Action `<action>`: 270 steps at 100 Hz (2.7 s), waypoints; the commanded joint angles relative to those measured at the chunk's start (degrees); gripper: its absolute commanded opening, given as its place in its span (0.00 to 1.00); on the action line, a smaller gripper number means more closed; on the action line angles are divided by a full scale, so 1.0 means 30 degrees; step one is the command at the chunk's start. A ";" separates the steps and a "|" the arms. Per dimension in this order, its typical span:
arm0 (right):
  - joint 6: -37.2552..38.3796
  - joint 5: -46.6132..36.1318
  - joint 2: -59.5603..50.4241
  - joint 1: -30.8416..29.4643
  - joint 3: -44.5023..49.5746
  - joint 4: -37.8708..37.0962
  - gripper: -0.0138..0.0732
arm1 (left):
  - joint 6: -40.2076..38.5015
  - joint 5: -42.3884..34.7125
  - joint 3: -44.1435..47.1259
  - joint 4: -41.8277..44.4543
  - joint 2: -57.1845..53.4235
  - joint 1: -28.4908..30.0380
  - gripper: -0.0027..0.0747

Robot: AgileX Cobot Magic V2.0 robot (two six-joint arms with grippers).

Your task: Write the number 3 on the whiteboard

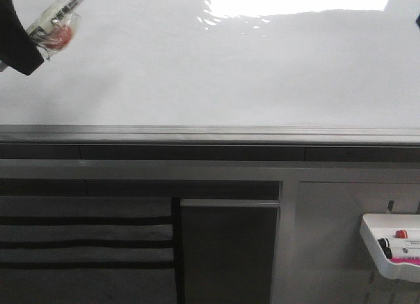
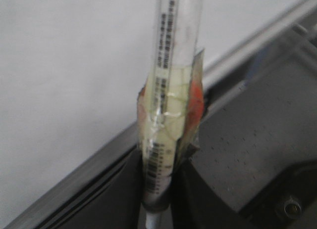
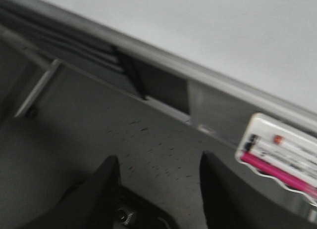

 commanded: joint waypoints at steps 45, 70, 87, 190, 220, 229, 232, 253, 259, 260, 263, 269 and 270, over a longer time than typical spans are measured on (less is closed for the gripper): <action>-1.4325 0.2710 0.4814 0.3660 -0.4940 0.6947 0.53 | 0.7877 0.3053 -0.1589 -0.3931 -0.0648 -0.5113 0.01; -1.4368 0.2485 0.7681 0.6803 -0.7795 0.4990 0.53 | 0.8328 0.2915 -0.1589 -0.3888 -0.0648 -0.5538 0.01; -1.4368 0.2410 0.8267 0.7166 -0.8549 0.4783 0.53 | 0.8328 0.2915 -0.1589 -0.3851 -0.0648 -0.5538 0.01; -1.1208 0.2469 0.6488 0.5573 -0.8308 0.2174 0.20 | 0.6591 0.1996 -0.1335 -0.4794 -0.2631 -0.3195 0.42; -0.8823 0.0377 0.2265 0.1046 -0.3661 0.2309 0.20 | 0.6591 -0.1637 0.3223 -0.8002 -0.6647 -0.0030 0.42; -0.8794 -0.1007 0.1138 0.0405 -0.1865 0.3023 0.20 | 0.6591 -0.2383 0.4216 -0.8934 -0.7046 0.0376 0.42; -0.8794 -0.1537 0.0889 0.0367 -0.1396 0.3187 0.20 | 0.6591 -0.2567 0.4337 -0.9005 -0.7046 0.0416 0.42; -0.8794 -0.2005 0.0492 0.0367 -0.0739 0.3560 0.20 | 0.6591 -0.3043 0.4395 -0.9006 -0.6969 0.0416 0.41; -0.8794 -0.1964 0.0492 0.0367 -0.0739 0.3560 0.20 | 0.6591 -0.3003 0.4395 -0.9006 -0.6969 0.0416 0.41; -0.8794 -0.1964 0.0492 0.0367 -0.0739 0.3560 0.20 | 0.6591 -0.2967 0.4395 -0.9006 -0.6969 0.0416 0.41; -0.8794 -0.1964 0.0492 0.0367 -0.0739 0.3560 0.20 | 0.6591 -0.2971 0.4395 -0.9006 -0.6969 0.0416 0.41; -0.8794 -0.1998 0.0532 0.0367 -0.0739 0.4118 0.20 | 0.6591 -0.2971 0.4395 -0.9006 -0.6969 0.0416 0.41; -0.8794 -0.2005 0.0532 0.0367 -0.0739 0.4373 0.20 | 0.6591 -0.2971 0.4395 -0.9006 -0.6969 0.0416 0.41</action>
